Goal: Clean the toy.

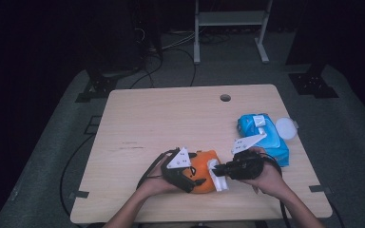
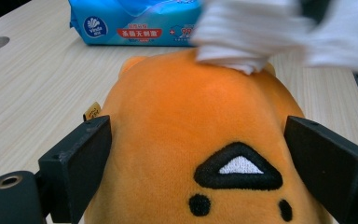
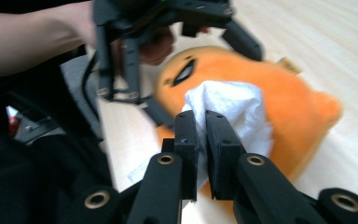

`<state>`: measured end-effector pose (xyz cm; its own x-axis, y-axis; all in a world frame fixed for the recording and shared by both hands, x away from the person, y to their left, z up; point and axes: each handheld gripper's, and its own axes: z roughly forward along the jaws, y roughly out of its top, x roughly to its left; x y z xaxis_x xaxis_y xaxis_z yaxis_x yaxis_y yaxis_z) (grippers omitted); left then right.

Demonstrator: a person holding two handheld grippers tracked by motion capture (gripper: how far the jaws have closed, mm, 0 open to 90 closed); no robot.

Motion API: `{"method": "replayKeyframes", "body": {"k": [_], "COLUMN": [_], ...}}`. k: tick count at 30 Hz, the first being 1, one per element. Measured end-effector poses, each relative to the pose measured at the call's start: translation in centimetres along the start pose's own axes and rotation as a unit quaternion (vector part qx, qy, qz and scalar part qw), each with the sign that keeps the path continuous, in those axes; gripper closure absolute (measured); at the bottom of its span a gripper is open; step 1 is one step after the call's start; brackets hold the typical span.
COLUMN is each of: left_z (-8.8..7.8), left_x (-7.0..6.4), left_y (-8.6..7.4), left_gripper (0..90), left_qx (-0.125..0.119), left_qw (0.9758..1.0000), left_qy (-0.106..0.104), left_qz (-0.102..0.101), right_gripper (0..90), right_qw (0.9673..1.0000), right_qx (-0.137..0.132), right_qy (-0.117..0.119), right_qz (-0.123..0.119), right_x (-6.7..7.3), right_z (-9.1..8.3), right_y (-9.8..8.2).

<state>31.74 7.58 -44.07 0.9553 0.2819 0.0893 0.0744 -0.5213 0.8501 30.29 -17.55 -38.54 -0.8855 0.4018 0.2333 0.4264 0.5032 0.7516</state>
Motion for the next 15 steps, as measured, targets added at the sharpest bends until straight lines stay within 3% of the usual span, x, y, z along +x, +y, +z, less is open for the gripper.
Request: {"method": "replayKeyframes", "body": {"k": [2, 4, 6, 10, 15], "left_z": [0.0, 0.0, 0.0, 0.1, 0.2], "left_x": [0.0, 0.0, 0.0, -0.1, -0.2], "left_y": [0.0, 0.0, 0.0, 0.1, 0.1], "left_gripper": [9.3, 9.4, 9.5, 10.0, 11.1], "left_qx": [-0.001, -0.002, 0.000, 0.004, 0.011], "left_qw": [1.0000, 1.0000, 1.0000, 1.0000, 0.9998], "left_qy": [-0.001, 0.000, -0.001, -0.006, -0.006], "left_qz": [-0.001, -0.001, 0.001, 0.005, 0.014], "right_gripper": [77.3, 74.7, 69.4, 63.9, 60.0], "right_qw": [0.9994, 0.9989, 0.9951, 0.9930, 0.9942], "right_qx": [-0.005, -0.012, -0.035, -0.042, -0.049], "right_qy": [-0.029, -0.037, -0.067, -0.075, -0.056], "right_qz": [-0.017, -0.024, -0.063, -0.081, -0.077], "right_x": [-0.3, -0.4, -0.3, -0.5, -1.2], "right_z": [0.2, 0.2, 0.4, 1.2, 2.5], "right_y": [0.0, -0.1, -0.3, -0.2, -0.3]}}
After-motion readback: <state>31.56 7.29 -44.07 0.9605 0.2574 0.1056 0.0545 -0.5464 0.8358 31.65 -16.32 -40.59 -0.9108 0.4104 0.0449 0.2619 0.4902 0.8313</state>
